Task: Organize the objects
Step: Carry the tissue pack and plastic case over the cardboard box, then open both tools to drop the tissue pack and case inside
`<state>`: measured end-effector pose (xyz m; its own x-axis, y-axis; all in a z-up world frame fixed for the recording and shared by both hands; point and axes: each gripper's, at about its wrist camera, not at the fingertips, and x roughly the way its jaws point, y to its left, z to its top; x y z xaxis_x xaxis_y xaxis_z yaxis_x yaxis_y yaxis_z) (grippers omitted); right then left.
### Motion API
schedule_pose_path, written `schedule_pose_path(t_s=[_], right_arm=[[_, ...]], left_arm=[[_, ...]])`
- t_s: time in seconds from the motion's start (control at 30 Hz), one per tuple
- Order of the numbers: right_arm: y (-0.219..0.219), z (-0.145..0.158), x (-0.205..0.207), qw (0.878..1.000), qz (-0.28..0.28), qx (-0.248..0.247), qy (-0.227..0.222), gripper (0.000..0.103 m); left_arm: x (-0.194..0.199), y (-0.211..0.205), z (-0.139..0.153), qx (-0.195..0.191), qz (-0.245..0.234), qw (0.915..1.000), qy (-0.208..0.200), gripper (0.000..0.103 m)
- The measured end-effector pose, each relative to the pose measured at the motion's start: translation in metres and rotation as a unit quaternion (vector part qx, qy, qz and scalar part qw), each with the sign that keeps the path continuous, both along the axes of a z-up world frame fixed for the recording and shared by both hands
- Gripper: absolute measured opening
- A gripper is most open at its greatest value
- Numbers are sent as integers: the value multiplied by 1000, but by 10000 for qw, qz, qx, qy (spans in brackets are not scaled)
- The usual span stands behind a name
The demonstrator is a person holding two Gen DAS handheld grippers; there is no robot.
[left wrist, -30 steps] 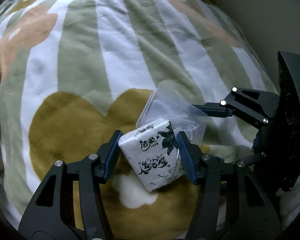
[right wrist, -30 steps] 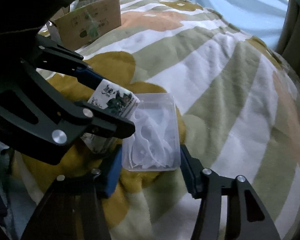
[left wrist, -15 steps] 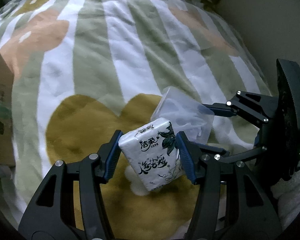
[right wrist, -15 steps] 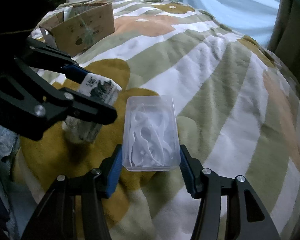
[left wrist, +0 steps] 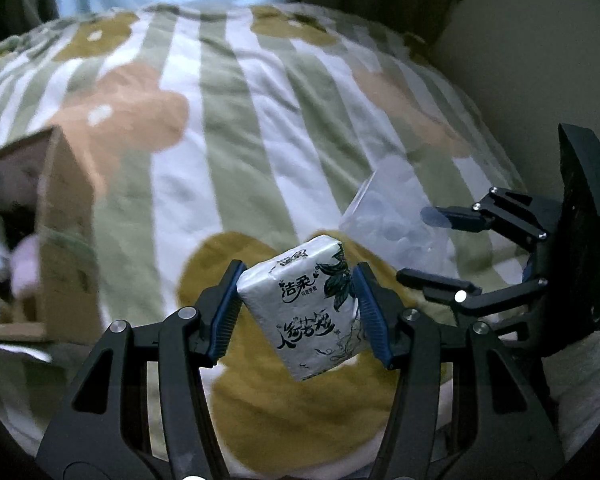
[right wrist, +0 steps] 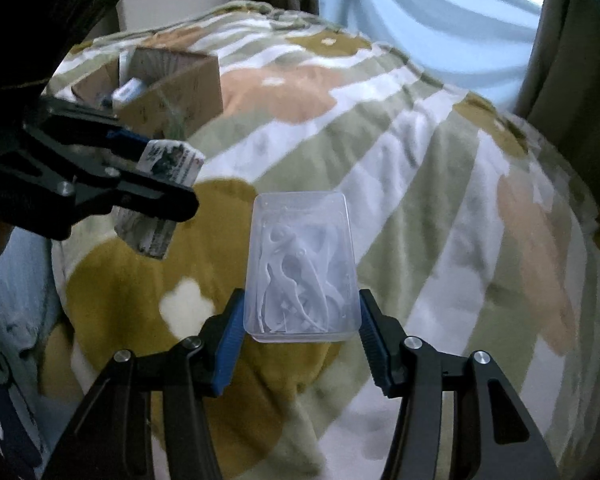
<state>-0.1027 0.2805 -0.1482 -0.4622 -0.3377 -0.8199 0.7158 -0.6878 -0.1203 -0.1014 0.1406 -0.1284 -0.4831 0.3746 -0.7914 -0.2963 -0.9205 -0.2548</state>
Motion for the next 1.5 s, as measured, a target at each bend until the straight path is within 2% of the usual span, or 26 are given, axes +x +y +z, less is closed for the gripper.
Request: schedule_pose_path(t_s=[0.13, 0.33, 0.63, 0.8, 1.03, 1.23, 1.5], right_arm=[[-20, 25, -6, 9997, -119, -164, 111, 50], [-74, 64, -15, 9987, -178, -399, 263, 50], [-175, 93, -26, 9971, -100, -700, 264, 50], [-238, 90, -27, 9964, 175, -820, 114, 50], [-308, 66, -23, 9965, 431, -700, -123, 50], [-337, 40, -22, 9967, 438, -579, -359, 50], [-357, 18, -28, 9969, 361, -402, -575, 50]], left_arm=[[-2, -31, 22, -19, 109, 9997, 225, 51], [-8, -91, 52, -84, 402, 9978, 520, 51], [-16, -200, 70, -275, 1002, 9921, 699, 51], [-16, -258, 64, -263, 1309, 9890, 636, 51], [-15, -324, 33, -306, 1670, 9843, 480, 51], [-16, -365, 6, -252, 1888, 9813, 282, 51], [-22, -380, -3, -326, 1916, 9806, 248, 52]])
